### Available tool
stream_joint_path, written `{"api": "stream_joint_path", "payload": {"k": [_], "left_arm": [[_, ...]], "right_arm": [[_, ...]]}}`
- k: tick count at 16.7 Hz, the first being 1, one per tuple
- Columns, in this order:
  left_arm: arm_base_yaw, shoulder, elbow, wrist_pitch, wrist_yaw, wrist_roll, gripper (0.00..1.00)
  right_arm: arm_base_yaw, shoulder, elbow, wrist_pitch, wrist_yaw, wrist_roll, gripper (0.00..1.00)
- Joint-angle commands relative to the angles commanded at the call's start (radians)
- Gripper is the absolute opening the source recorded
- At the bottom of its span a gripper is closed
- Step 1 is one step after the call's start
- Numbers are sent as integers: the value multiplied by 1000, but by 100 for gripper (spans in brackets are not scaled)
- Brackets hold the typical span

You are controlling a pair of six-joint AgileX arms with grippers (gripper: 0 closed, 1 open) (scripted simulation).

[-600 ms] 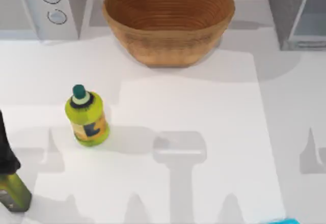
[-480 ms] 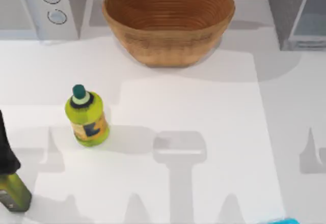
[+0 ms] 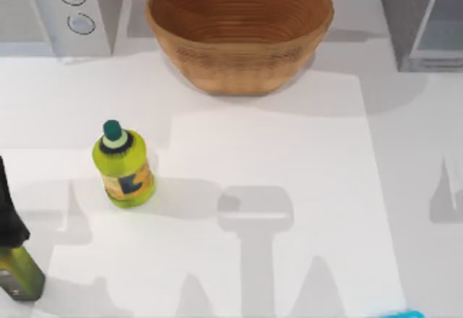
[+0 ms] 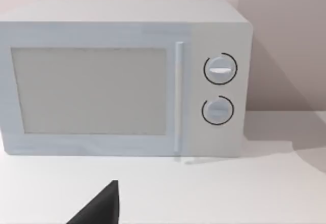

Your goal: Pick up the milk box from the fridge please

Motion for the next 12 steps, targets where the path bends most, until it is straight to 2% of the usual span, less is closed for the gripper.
{"api": "stream_joint_path", "payload": {"k": [8, 12], "left_arm": [[0, 0, 0, 0, 0, 0, 100], [0, 0, 0, 0, 0, 0, 100]], "right_arm": [[-221, 800, 61, 675, -212, 11, 100], [-315, 1119, 92, 958, -305, 17, 100]]}}
